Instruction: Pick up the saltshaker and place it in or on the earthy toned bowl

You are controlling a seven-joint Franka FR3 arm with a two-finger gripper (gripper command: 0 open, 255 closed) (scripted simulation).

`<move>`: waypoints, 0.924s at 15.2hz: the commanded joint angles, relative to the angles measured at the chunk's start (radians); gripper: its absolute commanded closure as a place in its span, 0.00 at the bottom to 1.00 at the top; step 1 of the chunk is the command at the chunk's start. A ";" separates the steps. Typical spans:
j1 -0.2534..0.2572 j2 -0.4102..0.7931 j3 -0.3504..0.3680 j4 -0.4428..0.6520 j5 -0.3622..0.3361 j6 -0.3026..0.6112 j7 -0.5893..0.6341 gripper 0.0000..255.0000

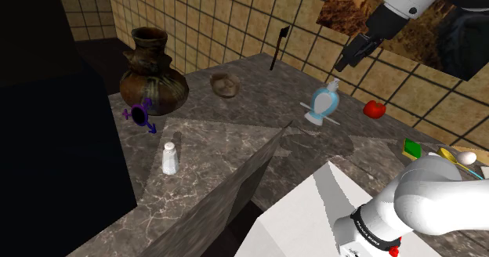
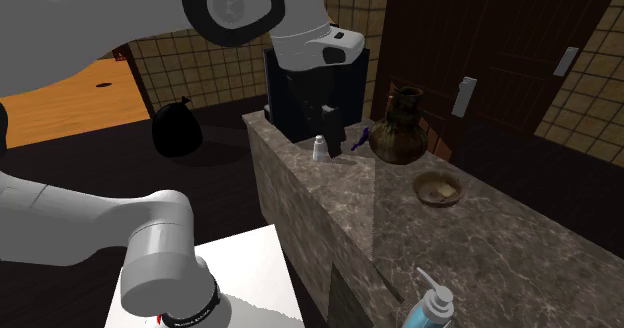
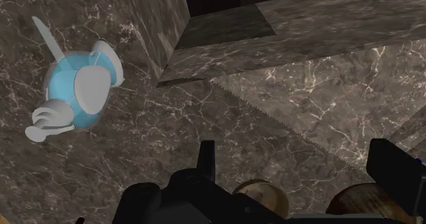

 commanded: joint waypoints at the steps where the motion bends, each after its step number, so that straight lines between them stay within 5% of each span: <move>1: 0.000 0.000 0.000 0.000 0.000 0.000 0.000 0.00; 14: 0.042 0.138 0.292 -0.110 0.110 0.248 0.332 0.00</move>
